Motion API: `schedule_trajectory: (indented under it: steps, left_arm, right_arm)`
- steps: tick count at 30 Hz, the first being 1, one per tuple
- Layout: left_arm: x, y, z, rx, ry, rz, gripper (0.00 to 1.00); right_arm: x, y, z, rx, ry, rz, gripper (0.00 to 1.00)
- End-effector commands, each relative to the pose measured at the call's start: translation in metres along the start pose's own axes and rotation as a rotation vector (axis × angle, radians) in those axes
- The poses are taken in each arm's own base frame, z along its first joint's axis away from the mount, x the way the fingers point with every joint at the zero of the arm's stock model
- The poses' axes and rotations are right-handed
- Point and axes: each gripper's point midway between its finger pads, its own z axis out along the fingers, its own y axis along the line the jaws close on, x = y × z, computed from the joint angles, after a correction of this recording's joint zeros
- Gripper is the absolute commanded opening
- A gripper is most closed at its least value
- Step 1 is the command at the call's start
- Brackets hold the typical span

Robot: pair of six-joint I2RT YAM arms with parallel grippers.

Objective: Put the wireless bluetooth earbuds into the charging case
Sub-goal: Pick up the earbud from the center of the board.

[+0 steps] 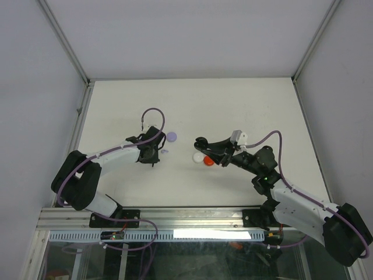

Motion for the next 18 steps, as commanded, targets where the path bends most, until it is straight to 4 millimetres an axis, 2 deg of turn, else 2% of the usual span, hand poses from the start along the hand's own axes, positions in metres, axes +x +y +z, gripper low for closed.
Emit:
schedule_trajectory:
  steps: [1, 6, 10, 14, 18]
  left_arm:
    - [-0.01, -0.007, -0.007, 0.051, -0.02, -0.021, 0.12]
    - [-0.039, -0.014, -0.033, 0.117, -0.148, -0.052, 0.05]
    - [-0.068, -0.027, -0.062, 0.235, -0.288, -0.068, 0.03]
    - [-0.094, -0.042, -0.1, 0.398, -0.457, -0.077, 0.03]
    - [-0.118, -0.058, -0.149, 0.59, -0.663, -0.047, 0.03]
  right_arm:
    - [-0.018, -0.004, 0.001, 0.016, -0.052, -0.043, 0.0]
    - [-0.019, -0.008, 0.001, 0.04, -0.055, -0.043, 0.0]
    - [-0.024, -0.009, 0.003, 0.041, -0.067, -0.047, 0.0]
    - [-0.028, -0.01, 0.005, 0.044, -0.083, -0.047, 0.0]
    - [-0.033, -0.012, 0.008, 0.046, -0.104, -0.046, 0.0]
